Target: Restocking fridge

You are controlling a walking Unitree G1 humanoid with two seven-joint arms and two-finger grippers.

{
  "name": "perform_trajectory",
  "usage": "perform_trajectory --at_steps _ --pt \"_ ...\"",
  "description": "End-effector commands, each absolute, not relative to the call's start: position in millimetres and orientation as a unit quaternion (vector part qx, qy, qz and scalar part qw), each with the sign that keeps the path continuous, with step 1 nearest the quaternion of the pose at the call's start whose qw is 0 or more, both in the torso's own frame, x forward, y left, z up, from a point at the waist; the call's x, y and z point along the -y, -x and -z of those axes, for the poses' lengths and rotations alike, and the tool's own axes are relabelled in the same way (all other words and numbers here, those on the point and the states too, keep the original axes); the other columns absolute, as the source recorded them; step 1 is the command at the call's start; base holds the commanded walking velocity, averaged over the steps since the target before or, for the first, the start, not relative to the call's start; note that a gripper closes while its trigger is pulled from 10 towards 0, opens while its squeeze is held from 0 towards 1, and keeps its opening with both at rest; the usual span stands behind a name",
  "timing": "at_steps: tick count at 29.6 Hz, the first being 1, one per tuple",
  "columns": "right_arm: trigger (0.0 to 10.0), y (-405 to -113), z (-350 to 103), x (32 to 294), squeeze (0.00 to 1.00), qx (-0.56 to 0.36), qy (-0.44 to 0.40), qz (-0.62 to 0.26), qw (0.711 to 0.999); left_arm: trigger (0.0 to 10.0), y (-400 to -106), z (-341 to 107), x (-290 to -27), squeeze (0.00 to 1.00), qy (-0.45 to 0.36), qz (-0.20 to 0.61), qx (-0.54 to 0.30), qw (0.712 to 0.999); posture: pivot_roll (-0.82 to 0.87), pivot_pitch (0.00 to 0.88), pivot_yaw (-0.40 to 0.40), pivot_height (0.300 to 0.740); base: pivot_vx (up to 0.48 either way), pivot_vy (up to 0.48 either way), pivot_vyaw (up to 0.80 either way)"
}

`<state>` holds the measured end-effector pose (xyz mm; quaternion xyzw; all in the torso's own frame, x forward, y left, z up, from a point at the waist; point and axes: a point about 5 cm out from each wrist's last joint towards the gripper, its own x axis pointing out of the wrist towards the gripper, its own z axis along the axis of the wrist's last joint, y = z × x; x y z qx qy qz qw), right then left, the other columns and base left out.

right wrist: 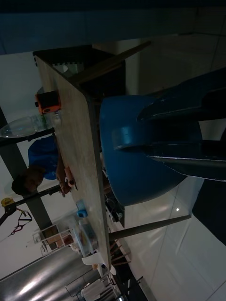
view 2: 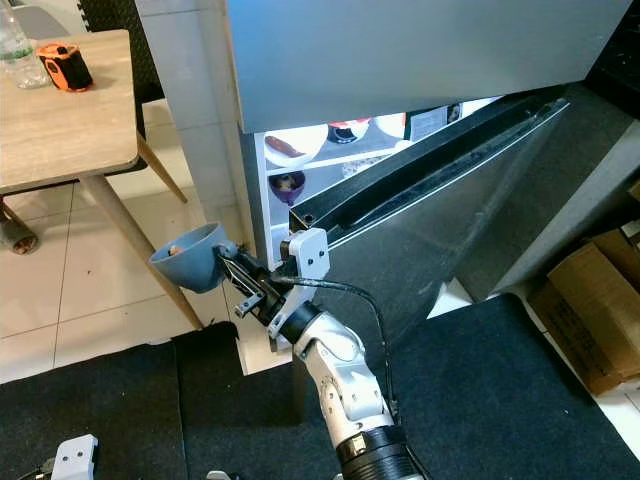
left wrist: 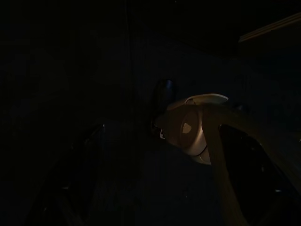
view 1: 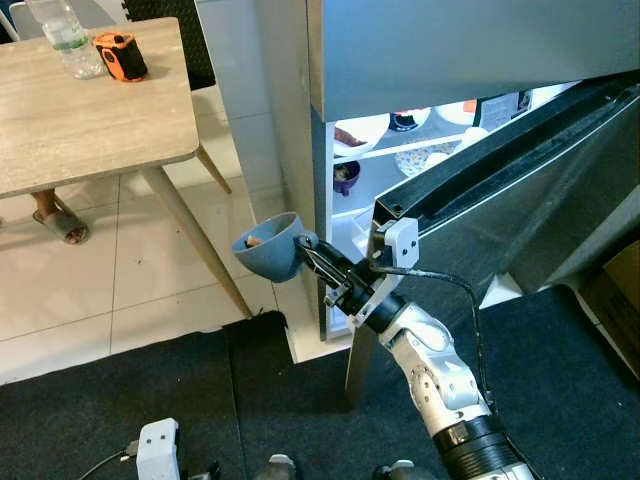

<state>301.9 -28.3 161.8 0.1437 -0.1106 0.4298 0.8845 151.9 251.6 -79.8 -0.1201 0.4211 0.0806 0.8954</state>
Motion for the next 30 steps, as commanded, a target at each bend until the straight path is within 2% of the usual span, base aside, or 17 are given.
perform_trajectory --at_steps 1,5,9,11,13,17,23,30 --pt "10.0 -298.5 -161.4 19.9 0.0 0.118 -0.15 -0.436 0.88 10.0 -138.6 87.5 -244.8 0.0 0.12 -0.077 -0.448 0.882 -0.03 0.17 0.01 0.74 0.0 0.0 0.0" --pt "10.0 -294.3 -158.1 18.4 0.0 0.114 -0.152 -0.45 0.872 10.0 -137.4 88.3 -244.8 0.0 0.12 -0.081 -0.454 0.879 -0.03 0.17 0.01 0.74 0.0 0.0 0.0" --pt "10.0 -276.1 -147.8 14.7 0.0 0.09 -0.147 -0.526 0.833 10.0 -137.3 88.7 -244.3 0.0 0.119 -0.081 -0.457 0.878 -0.03 0.167 0.01 0.74 0.0 0.0 0.0" --pt "10.0 -276.1 -147.8 14.7 0.0 0.09 -0.147 -0.526 0.833 10.0 -137.3 88.7 -244.3 0.0 0.119 -0.081 -0.457 0.878 -0.03 0.167 0.01 0.74 0.0 0.0 0.0" --pt "10.0 -256.5 -132.2 15.8 0.0 0.054 -0.13 -0.591 0.795 10.0 -137.1 88.9 -243.7 0.0 0.119 -0.08 -0.458 0.877 -0.04 0.167 0.011 0.74 0.0 0.0 0.0" --pt "10.0 -242.5 -117.6 20.8 0.0 0.02 -0.12 -0.624 0.772 10.0 -136.9 89.2 -243.4 0.0 0.118 -0.079 -0.459 0.877 -0.04 0.168 0.01 0.74 0.0 0.0 0.0" --pt "10.0 -236.1 -105.4 29.1 0.0 -0.001 -0.121 -0.625 0.771 10.0 -137.0 89.2 -243.6 0.0 0.115 -0.076 -0.463 0.876 -0.04 0.166 0.013 0.74 0.0 0.0 0.0" --pt "10.0 -235.0 -100.8 36.8 0.0 -0.012 -0.121 -0.62 0.775 10.0 -137.4 89.2 -243.3 0.0 0.112 -0.072 -0.466 0.875 -0.04 0.161 0.014 0.74 -0.276 0.0 0.0"
